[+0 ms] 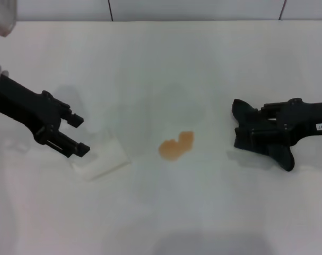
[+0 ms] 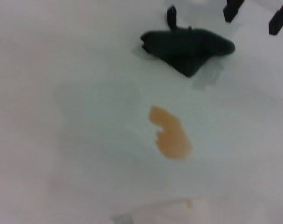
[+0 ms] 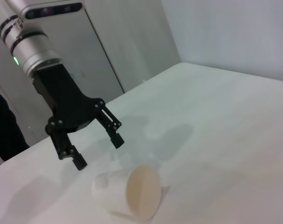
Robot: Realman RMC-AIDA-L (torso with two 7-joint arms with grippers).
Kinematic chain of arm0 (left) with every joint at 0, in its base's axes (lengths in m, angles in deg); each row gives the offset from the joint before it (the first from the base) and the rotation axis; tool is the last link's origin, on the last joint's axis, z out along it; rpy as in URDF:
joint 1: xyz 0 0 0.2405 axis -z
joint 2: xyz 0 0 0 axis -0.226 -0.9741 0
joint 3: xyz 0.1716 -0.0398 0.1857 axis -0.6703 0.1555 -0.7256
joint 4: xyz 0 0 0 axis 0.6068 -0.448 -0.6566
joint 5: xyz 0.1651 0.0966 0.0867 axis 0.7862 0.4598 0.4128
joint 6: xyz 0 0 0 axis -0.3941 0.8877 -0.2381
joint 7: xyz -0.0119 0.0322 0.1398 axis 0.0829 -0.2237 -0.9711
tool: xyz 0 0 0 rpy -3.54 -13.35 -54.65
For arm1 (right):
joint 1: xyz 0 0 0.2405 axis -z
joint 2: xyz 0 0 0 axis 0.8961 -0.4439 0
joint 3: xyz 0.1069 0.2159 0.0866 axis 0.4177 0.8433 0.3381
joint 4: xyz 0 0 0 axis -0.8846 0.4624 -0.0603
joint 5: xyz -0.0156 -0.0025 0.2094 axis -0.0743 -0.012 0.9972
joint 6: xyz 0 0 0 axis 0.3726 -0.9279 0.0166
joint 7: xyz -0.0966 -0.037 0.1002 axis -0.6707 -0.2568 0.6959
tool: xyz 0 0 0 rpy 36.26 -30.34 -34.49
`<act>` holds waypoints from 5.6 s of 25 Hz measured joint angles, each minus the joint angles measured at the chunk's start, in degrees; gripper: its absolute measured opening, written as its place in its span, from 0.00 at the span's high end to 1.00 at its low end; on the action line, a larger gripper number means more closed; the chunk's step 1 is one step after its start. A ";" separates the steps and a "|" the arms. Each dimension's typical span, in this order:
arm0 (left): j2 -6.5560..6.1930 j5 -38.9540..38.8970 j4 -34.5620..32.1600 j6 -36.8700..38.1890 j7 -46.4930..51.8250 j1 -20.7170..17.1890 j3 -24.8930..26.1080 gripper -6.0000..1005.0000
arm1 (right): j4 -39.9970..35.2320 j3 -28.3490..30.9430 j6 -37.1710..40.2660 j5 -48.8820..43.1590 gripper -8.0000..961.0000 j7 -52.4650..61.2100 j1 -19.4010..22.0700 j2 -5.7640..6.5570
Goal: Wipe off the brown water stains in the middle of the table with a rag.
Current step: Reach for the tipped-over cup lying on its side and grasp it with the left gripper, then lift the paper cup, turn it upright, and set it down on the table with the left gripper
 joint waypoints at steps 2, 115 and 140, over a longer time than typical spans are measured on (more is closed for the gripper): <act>-0.10 2.06 -0.39 1.47 1.90 1.40 -0.03 0.17 | -0.05 0.00 0.07 0.01 0.34 0.06 0.17 0.00; 9.56 14.75 -0.87 -9.33 6.20 4.45 -4.89 0.18 | -0.86 0.71 4.63 0.55 0.34 -0.46 1.26 0.18; 9.74 10.57 -6.88 -10.77 6.74 2.30 -4.62 0.46 | -0.99 1.39 4.68 0.56 0.34 -0.46 1.53 0.18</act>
